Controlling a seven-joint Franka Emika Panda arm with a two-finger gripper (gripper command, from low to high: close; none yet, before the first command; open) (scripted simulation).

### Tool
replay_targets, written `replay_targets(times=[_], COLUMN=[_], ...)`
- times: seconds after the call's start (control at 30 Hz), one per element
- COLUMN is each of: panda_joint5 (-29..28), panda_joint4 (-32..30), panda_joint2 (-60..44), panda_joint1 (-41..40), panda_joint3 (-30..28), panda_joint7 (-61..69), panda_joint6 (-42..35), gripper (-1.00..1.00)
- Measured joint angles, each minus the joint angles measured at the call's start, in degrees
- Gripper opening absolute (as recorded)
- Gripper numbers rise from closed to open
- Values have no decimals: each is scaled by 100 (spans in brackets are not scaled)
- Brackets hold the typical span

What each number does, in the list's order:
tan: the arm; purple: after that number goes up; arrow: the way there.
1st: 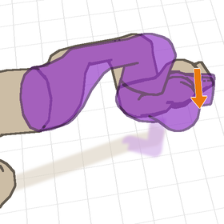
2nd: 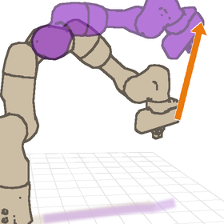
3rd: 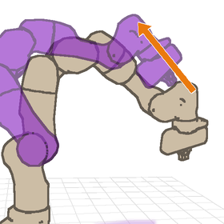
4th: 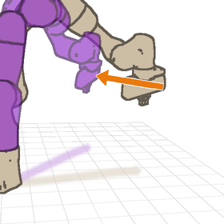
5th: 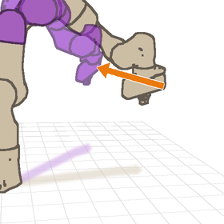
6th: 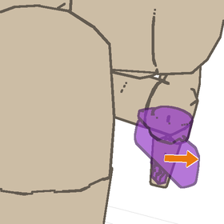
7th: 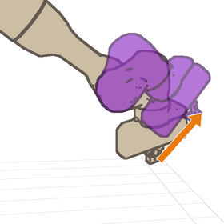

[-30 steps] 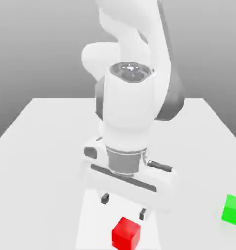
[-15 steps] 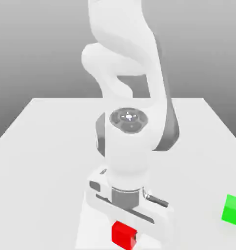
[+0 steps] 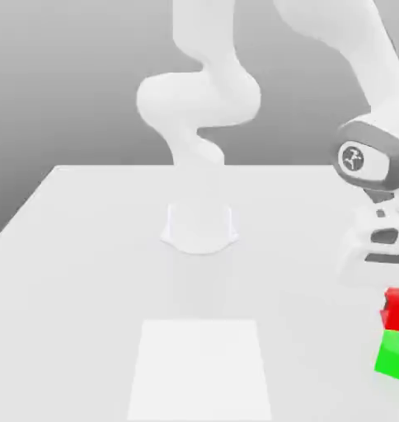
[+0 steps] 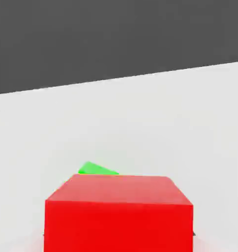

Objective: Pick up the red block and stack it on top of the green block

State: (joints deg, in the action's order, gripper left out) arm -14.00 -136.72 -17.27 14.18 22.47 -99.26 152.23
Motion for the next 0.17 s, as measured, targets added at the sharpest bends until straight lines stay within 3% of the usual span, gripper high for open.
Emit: replay_targets(times=[0.03,0.17], panda_joint5=[-163,-163], panda_joint4=[17,17], panda_joint2=[-192,-192], panda_joint1=[102,102], panda_joint3=[-113,-113], panda_joint7=[-121,-121], panda_joint6=[158,158], gripper=[100,100])
